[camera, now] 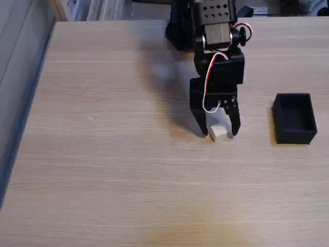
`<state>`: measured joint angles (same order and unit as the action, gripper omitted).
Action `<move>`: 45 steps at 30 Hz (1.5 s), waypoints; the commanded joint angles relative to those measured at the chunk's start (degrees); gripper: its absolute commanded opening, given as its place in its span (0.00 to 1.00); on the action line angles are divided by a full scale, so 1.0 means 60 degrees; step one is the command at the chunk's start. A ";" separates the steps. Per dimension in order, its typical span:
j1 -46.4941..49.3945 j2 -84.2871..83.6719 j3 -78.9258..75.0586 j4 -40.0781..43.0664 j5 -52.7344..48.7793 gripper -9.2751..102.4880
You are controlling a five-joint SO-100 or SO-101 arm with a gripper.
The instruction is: Pick a white block and place it in the black box.
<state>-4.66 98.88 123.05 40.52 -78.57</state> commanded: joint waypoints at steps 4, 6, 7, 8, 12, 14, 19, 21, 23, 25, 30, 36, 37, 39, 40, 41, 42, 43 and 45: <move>0.0117 -0.0015 -0.0293 -0.0059 -0.0103 0.33; 0.0088 -0.0015 -0.0264 -0.0059 -0.0044 0.33; 0.0059 -0.0015 -0.0264 -0.0044 -0.0029 0.32; 0.0029 -0.0015 -0.0249 0.0000 -0.0088 0.31; -0.0103 0.0015 -0.0249 0.0293 -0.0396 0.27; -0.0161 0.0044 -0.0264 0.0396 -0.0513 0.24; -0.0293 0.0103 -0.0337 0.0601 -0.0454 0.19; -0.0337 0.0103 -0.0381 0.0601 -0.0322 0.18; -0.0352 0.0117 -0.0425 0.0601 -0.0146 0.18; -0.0396 0.0117 -0.0469 0.0513 -0.0015 0.20; -0.0557 0.0073 -0.0659 0.0396 0.0059 0.21; -0.0542 -0.0015 -0.0952 0.0659 -0.0293 0.09; -0.0513 -0.0015 -0.0967 0.0732 -0.0352 0.08; -0.0439 0.0015 -0.0996 0.0923 -0.0557 0.08; -0.0410 0.0044 -0.1011 0.0981 -0.0615 0.08; -0.0366 0.0088 -0.1040 0.1040 -0.0674 0.08; -0.0337 0.0176 -0.1055 0.1069 -0.0674 0.08; -0.0322 0.0293 -0.1084 0.1084 -0.0688 0.08; -0.0264 0.0571 -0.1157 0.1113 -0.0776 0.08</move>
<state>-6.77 99.14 118.74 46.85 -82.53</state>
